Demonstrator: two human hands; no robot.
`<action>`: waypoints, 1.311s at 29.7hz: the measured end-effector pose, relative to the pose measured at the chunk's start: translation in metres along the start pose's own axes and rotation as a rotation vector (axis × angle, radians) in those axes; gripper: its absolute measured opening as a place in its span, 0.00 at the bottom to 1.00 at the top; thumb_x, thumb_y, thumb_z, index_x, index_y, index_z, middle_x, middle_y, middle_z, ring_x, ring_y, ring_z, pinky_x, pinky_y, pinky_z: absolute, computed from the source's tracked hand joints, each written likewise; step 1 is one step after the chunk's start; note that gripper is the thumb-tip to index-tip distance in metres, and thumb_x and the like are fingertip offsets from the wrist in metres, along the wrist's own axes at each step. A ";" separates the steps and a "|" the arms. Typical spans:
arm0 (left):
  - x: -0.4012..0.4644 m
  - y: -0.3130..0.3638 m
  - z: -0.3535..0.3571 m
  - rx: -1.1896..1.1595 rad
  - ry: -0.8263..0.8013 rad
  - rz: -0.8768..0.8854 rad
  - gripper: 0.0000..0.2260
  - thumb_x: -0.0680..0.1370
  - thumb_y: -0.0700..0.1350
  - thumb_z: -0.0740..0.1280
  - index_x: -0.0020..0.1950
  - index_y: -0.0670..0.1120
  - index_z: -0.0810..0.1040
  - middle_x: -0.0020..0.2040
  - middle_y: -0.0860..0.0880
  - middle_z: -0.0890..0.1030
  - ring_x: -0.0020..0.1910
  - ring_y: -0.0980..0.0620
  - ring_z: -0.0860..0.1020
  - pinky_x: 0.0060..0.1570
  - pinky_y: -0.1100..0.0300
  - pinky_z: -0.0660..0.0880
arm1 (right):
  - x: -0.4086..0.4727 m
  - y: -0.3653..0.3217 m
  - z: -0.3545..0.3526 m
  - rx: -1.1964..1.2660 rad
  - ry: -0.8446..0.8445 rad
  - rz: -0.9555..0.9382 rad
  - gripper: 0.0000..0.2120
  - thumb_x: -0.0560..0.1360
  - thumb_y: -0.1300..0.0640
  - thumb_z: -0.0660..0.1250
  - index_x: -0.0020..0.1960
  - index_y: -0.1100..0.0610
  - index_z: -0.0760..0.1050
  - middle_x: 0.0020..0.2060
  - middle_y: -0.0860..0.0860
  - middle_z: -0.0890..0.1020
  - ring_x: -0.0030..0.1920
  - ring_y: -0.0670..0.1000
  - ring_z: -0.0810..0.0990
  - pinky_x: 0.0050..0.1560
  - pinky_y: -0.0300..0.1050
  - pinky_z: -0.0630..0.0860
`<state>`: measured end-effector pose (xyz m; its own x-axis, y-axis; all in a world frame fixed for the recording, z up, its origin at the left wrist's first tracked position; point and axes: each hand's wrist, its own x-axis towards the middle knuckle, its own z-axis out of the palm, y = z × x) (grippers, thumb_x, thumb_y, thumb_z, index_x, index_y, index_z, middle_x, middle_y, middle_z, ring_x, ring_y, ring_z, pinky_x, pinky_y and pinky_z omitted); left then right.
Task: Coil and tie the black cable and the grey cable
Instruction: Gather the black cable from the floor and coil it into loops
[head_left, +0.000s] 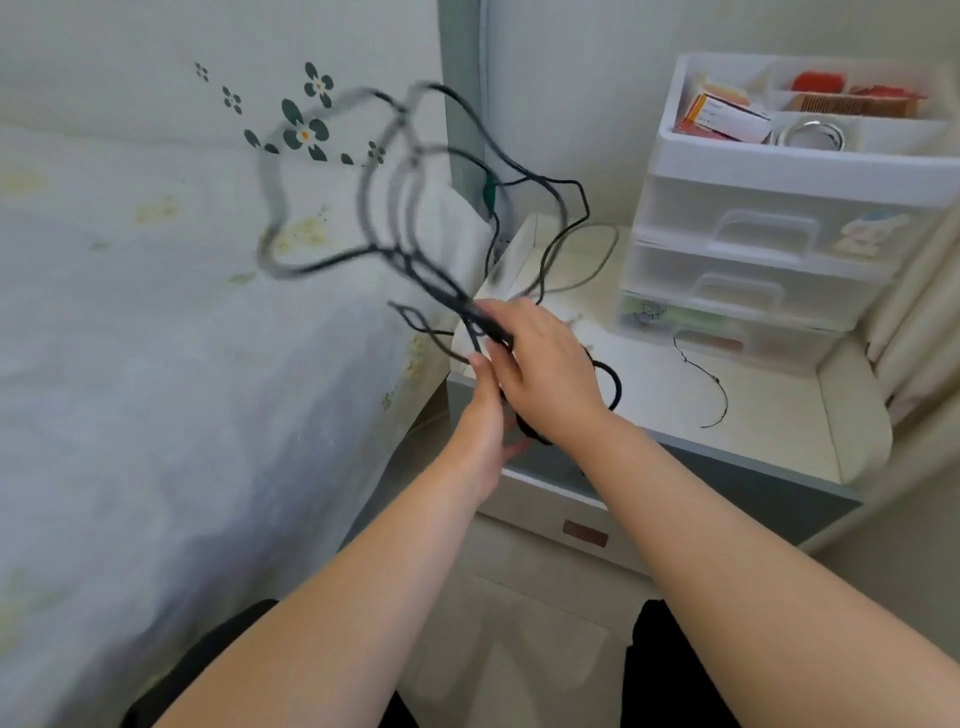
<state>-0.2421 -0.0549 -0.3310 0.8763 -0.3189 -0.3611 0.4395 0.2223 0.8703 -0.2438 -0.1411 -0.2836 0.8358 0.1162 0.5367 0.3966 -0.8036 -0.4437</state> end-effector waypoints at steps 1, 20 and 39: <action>-0.003 0.004 -0.005 0.034 0.011 0.030 0.27 0.77 0.69 0.46 0.64 0.59 0.75 0.60 0.56 0.81 0.58 0.56 0.79 0.59 0.47 0.75 | -0.001 -0.008 0.000 -0.021 -0.007 -0.041 0.18 0.74 0.58 0.63 0.64 0.52 0.72 0.51 0.50 0.78 0.51 0.53 0.76 0.49 0.44 0.69; -0.129 0.004 -0.025 1.220 -0.199 -0.022 0.17 0.82 0.53 0.56 0.59 0.43 0.76 0.43 0.51 0.83 0.41 0.50 0.84 0.43 0.59 0.74 | -0.081 -0.028 -0.043 0.257 -0.403 0.358 0.13 0.75 0.61 0.65 0.58 0.53 0.76 0.43 0.49 0.80 0.43 0.47 0.76 0.45 0.43 0.72; -0.087 -0.002 -0.004 0.690 -0.253 0.166 0.27 0.77 0.67 0.51 0.65 0.53 0.76 0.58 0.52 0.82 0.58 0.59 0.79 0.58 0.65 0.71 | -0.087 -0.025 -0.054 0.531 -0.417 0.360 0.26 0.73 0.71 0.57 0.68 0.54 0.68 0.53 0.46 0.75 0.49 0.38 0.76 0.47 0.25 0.71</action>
<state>-0.3185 -0.0236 -0.3031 0.8117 -0.5519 -0.1911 0.0093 -0.3150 0.9490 -0.3469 -0.1629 -0.2810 0.9803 0.1957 0.0250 0.1138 -0.4571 -0.8821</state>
